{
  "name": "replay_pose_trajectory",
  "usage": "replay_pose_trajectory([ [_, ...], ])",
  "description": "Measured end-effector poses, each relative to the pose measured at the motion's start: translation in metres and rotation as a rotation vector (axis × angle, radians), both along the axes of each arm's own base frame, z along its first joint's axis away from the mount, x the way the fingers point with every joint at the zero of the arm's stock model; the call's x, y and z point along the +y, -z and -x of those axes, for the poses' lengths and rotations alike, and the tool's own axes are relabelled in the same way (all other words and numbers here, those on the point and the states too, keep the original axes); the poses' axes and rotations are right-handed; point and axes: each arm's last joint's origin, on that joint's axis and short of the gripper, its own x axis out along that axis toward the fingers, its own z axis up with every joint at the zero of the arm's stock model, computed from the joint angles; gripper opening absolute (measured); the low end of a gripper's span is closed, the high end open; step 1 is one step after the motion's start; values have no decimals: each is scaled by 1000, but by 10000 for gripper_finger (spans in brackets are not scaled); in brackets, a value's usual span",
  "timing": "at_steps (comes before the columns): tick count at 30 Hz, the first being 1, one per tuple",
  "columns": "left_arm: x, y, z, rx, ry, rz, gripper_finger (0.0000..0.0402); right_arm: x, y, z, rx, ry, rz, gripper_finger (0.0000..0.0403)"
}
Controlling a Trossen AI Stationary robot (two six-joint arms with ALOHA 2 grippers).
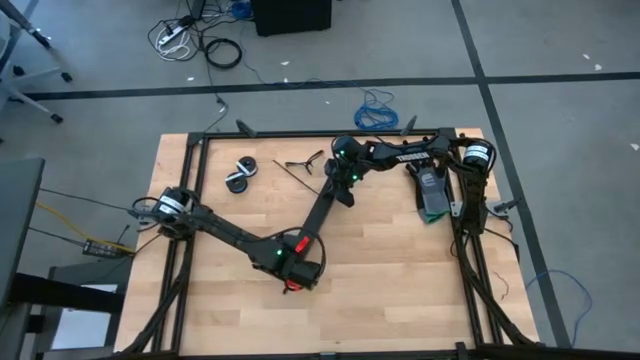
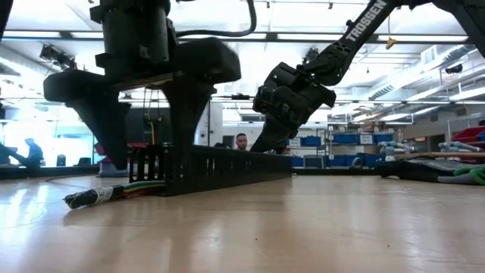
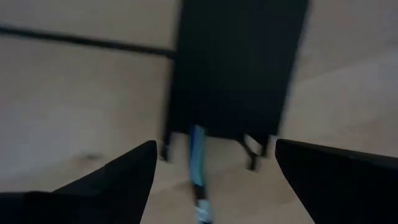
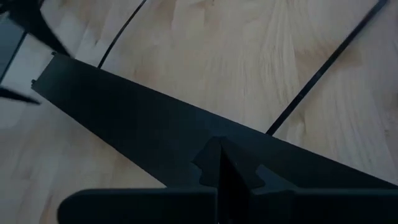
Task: Ziptie cables
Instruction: Insert the black cover of the black cable duct
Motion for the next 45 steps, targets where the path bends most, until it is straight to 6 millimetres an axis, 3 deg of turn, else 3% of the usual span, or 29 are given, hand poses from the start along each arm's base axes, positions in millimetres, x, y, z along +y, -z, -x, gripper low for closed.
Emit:
replay_pose_trajectory([
  [6,6,0,6,75,49,-48,324,-1,0,1,7,4,-6,0],
  [16,8,3,1,55,141,-95,324,-1,-1,0,27,46,-46,0],
  [45,16,4,-5,53,146,-41,289,-2,0,2,19,18,-37,0],
])
